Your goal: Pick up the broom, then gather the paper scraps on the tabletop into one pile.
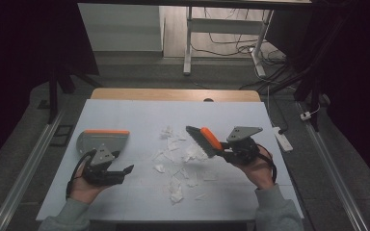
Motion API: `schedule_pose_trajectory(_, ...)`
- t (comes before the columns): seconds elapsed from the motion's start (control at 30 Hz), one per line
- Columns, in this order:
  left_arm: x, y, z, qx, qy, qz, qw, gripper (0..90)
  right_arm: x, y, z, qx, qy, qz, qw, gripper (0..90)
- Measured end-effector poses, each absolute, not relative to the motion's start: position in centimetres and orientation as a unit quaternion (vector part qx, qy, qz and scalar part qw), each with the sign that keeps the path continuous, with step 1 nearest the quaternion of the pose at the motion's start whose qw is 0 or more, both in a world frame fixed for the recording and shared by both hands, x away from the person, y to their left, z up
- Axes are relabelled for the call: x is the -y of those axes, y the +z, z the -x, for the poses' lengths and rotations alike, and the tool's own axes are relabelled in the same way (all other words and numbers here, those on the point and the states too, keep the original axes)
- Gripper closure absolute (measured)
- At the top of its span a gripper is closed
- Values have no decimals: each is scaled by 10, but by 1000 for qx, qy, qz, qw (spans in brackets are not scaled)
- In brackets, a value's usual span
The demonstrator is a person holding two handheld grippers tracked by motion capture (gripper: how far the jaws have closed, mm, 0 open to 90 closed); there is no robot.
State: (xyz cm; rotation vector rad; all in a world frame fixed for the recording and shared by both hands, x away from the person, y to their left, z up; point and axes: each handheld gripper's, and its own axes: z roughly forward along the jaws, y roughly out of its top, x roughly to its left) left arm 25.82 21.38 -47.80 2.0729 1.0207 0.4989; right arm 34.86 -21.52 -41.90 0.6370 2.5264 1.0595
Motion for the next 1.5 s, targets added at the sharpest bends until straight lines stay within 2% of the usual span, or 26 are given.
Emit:
schedule_pose_trajectory(0.6,-221,-491,-260,-417,184,-813,362,280,249,-421,-373,-856,352,-327,192,704)
schedule_pose_trajectory(1.13,-221,-489,-262,-415,184,-813,366,274,248,-420,-397,-855,341,-345,185,704)
schedule_pose_trajectory(1.27,-222,-491,-261,-413,181,-814,365,274,241,-417,-415,-859,328,-351,177,704)
schedule_pose_trajectory(1.5,-227,-496,-263,-414,178,-815,364,274,216,-415,-460,-888,241,-352,173,704)
